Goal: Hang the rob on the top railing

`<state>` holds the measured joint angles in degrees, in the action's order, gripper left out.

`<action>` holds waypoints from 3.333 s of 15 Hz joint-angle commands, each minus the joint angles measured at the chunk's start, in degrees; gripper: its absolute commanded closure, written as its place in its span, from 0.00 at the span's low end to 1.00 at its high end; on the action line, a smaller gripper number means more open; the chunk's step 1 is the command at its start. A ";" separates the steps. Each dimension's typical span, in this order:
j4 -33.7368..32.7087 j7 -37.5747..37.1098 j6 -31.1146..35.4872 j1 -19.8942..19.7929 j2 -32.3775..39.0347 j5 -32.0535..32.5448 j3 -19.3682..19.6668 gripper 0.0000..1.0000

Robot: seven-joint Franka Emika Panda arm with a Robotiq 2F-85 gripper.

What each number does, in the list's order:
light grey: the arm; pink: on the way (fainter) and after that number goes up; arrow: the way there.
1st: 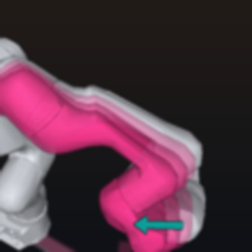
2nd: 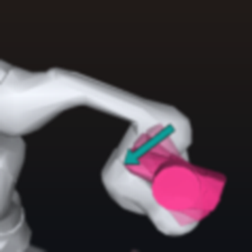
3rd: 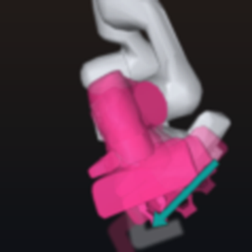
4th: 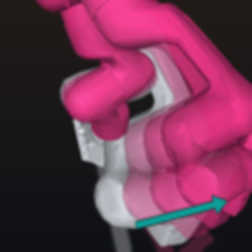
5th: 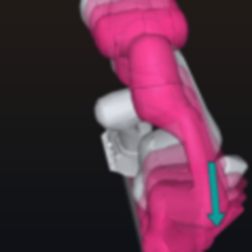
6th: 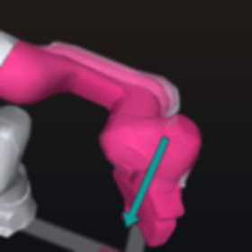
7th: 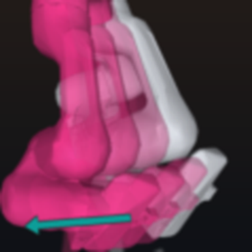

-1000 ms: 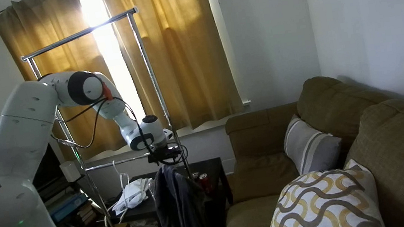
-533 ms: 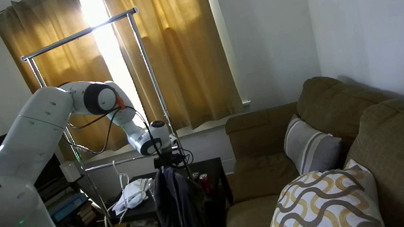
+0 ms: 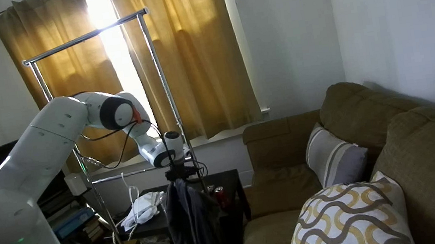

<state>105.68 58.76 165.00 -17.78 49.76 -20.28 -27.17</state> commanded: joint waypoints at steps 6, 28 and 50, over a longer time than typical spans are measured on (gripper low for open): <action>2.98 1.03 -0.84 -7.37 0.64 0.98 -7.42 0.98; 32.04 -35.65 19.38 -12.02 -26.29 18.14 -12.93 0.96; 40.31 -35.73 -9.83 -14.30 -60.29 -13.75 -17.68 0.96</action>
<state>144.38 21.47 158.96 -32.77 -2.04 -29.38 -45.04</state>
